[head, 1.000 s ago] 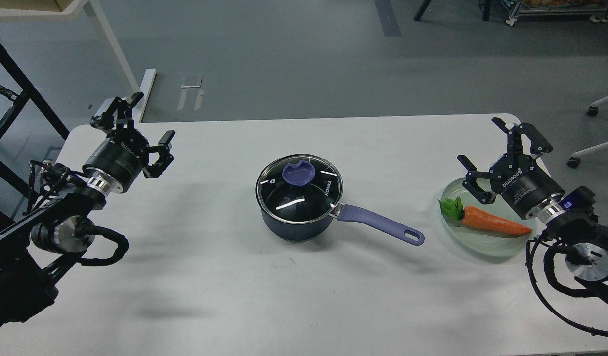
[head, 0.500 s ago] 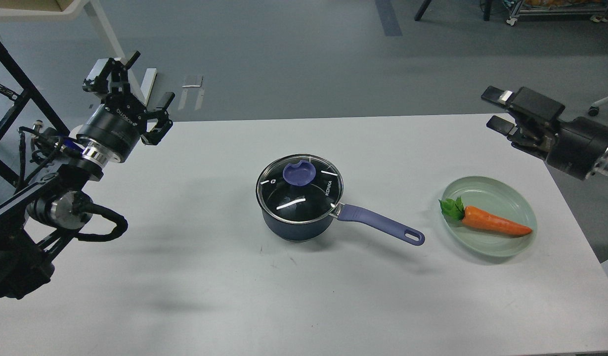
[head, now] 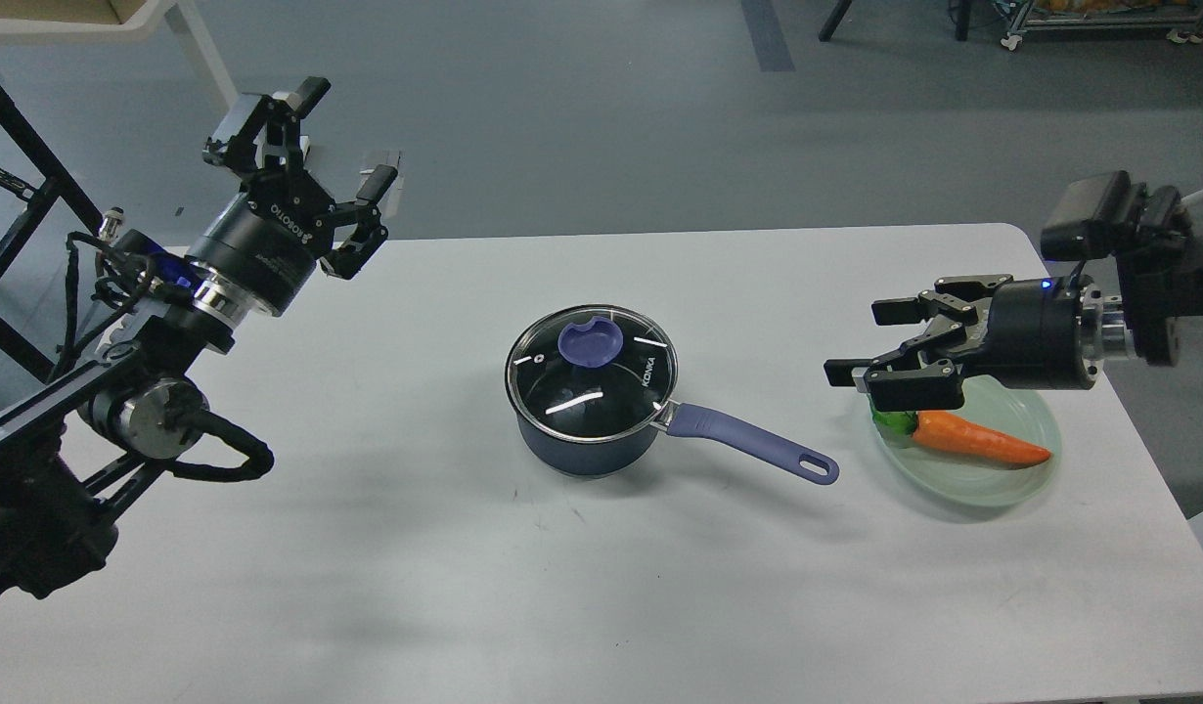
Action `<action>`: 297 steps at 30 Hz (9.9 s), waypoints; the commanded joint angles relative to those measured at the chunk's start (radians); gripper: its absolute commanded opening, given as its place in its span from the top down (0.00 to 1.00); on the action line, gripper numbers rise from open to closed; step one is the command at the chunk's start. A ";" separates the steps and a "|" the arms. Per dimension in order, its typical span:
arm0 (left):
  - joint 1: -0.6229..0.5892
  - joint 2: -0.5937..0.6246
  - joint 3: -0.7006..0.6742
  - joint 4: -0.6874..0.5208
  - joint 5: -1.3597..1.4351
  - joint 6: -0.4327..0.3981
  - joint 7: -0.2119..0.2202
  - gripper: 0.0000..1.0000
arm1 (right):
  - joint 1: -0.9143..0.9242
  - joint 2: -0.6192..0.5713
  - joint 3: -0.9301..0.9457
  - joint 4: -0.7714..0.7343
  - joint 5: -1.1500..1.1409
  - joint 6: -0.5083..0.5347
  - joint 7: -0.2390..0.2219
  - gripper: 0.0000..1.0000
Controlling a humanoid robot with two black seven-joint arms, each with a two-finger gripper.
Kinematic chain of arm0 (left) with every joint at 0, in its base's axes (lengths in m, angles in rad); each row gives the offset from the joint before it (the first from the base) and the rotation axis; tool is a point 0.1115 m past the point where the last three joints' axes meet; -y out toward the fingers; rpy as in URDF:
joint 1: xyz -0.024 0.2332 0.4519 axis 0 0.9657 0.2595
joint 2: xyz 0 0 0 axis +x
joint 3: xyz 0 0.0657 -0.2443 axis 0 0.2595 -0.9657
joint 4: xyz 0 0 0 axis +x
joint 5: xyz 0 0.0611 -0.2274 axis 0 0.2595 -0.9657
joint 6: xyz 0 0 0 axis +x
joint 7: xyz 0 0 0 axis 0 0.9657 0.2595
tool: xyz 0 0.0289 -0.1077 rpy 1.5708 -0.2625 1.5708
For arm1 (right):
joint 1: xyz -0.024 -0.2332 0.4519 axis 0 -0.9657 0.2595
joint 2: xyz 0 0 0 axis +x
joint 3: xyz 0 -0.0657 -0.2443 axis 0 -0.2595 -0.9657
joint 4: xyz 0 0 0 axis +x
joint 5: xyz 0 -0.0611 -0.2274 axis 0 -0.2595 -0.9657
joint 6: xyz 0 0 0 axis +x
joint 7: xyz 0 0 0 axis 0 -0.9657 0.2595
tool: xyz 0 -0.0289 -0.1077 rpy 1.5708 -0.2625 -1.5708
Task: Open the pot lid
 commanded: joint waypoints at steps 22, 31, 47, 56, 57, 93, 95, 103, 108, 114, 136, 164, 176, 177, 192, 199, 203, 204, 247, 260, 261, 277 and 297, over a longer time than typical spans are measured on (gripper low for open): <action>0.004 -0.001 0.006 -0.048 0.000 0.042 0.000 0.01 | -0.015 0.269 -0.242 -0.193 0.000 -0.105 0.000 0.28; 0.004 -0.006 0.009 -0.048 0.000 0.042 0.000 0.01 | -0.033 0.304 -0.242 -0.217 0.001 -0.134 0.000 0.30; 0.004 -0.009 0.010 -0.048 0.000 0.041 0.000 0.01 | -0.047 0.381 -0.273 -0.277 0.006 -0.152 0.000 0.47; 0.004 -0.009 0.010 -0.046 0.000 0.041 0.000 0.01 | -0.050 0.387 -0.280 -0.293 0.008 -0.156 0.000 0.62; 0.004 -0.007 0.012 -0.046 0.000 0.039 0.000 0.01 | -0.050 0.387 -0.280 -0.293 0.008 -0.156 0.000 0.62; -0.444 -0.082 0.484 0.001 1.581 0.209 -0.034 0.01 | -0.050 0.393 -0.282 -0.293 0.014 -0.156 0.000 0.72; -0.472 -0.118 0.552 0.056 1.607 0.260 -0.034 0.01 | -0.050 0.393 -0.282 -0.293 0.014 -0.156 0.000 0.72; -0.475 -0.231 0.579 0.249 1.712 0.315 -0.034 0.01 | -0.050 0.393 -0.284 -0.293 0.014 -0.156 0.000 0.72; -0.469 -0.251 0.602 0.291 1.709 0.320 -0.034 0.01 | -0.053 0.392 -0.284 -0.293 0.015 -0.156 0.000 0.72; -0.443 -0.251 0.622 0.306 1.701 0.321 -0.034 0.01 | -0.058 0.392 -0.282 -0.293 0.015 -0.156 0.000 0.72; -0.400 -0.276 0.624 0.368 1.701 0.355 -0.034 0.31 | -0.064 0.395 -0.282 -0.291 0.020 -0.157 0.000 0.71; -0.440 0.207 0.664 0.136 1.701 0.480 -0.034 0.75 | -0.064 0.382 -0.282 -0.287 0.020 -0.165 0.000 0.71; -0.208 0.344 0.768 0.153 1.620 0.672 -0.034 0.75 | -0.064 0.382 -0.284 -0.288 0.020 -0.163 0.000 0.71; -0.190 0.343 0.768 0.159 1.618 0.683 -0.034 0.75 | -0.064 0.382 -0.284 -0.288 0.020 -0.165 0.000 0.71; -0.084 0.263 0.774 0.346 1.621 0.684 -0.034 0.71 | -0.064 0.381 -0.284 -0.288 0.020 -0.165 0.000 0.71; -0.085 0.261 0.773 0.346 1.618 0.684 -0.034 0.31 | -0.064 0.382 -0.284 -0.288 0.020 -0.165 0.000 0.71; -0.090 0.266 0.767 0.339 1.618 0.684 -0.034 0.12 | -0.064 0.381 -0.284 -0.288 0.020 -0.165 0.000 0.71; -0.093 0.267 0.767 0.333 1.617 0.684 -0.034 0.09 | -0.064 0.382 -0.282 -0.288 0.020 -0.165 0.000 0.71; -0.408 0.269 0.644 0.161 -0.109 -0.015 -0.034 0.01 | -0.038 0.242 -0.262 -0.181 0.087 -0.160 0.000 0.01; -0.403 0.247 0.644 0.181 -0.196 -0.022 -0.034 0.01 | -0.065 -0.021 -0.008 0.011 0.711 -0.169 0.000 0.01; -0.398 0.243 0.642 0.187 -0.199 -0.022 -0.034 0.01 | -0.071 -0.021 0.005 0.009 0.797 -0.177 0.000 0.01; -0.181 -0.005 0.348 0.360 -0.230 -0.022 0.020 0.01 | -0.381 0.252 0.279 -0.286 1.686 -0.214 0.000 0.01; -0.096 -0.135 0.205 0.486 -0.225 -0.285 0.046 0.01 | -0.516 0.464 0.353 -0.600 1.808 0.279 0.000 0.00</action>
